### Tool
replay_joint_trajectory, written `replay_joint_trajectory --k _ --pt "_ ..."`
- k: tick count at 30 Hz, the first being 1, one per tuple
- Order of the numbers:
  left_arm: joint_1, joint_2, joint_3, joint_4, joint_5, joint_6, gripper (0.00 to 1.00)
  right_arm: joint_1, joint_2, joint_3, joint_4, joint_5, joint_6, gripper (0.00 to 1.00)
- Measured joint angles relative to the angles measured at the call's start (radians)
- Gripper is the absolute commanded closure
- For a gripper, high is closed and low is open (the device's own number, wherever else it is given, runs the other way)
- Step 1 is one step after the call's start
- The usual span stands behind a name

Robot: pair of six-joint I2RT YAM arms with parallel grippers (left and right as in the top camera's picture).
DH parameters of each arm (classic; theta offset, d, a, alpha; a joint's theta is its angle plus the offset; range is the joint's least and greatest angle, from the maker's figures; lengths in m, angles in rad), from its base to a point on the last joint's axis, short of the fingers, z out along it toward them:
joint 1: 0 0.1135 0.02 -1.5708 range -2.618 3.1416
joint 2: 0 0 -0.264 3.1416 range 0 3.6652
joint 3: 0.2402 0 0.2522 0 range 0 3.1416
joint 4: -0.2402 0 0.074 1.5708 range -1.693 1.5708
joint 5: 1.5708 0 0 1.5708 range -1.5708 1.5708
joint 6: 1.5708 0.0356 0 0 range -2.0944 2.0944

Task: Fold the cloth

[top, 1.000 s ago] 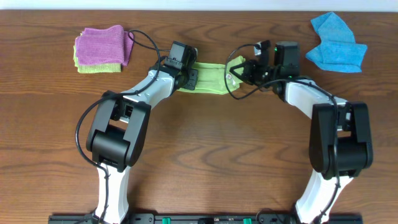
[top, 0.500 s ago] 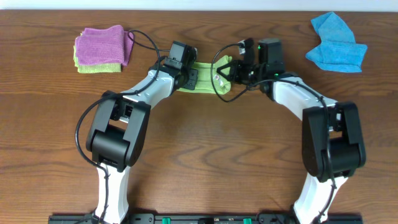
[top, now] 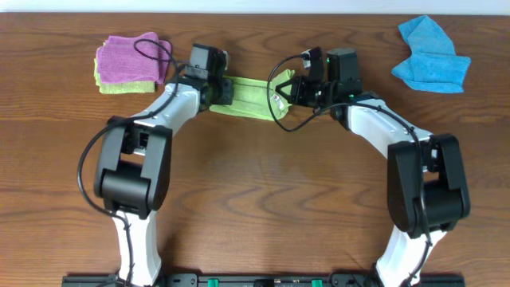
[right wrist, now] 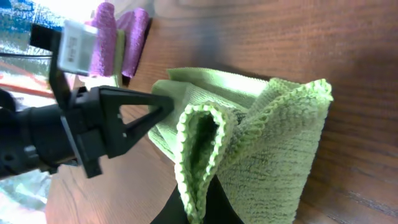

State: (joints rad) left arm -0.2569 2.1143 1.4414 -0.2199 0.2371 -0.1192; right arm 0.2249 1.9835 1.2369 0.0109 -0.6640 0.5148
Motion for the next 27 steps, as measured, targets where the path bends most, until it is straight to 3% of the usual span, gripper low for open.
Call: replay_joint_trajectory --k 27 --pt "-0.044 -0.024 0.0 -0.043 -0.046 0.075 0.94 0.0 -0.079 0.0 -0.065 0.011 -0.046 0.98"
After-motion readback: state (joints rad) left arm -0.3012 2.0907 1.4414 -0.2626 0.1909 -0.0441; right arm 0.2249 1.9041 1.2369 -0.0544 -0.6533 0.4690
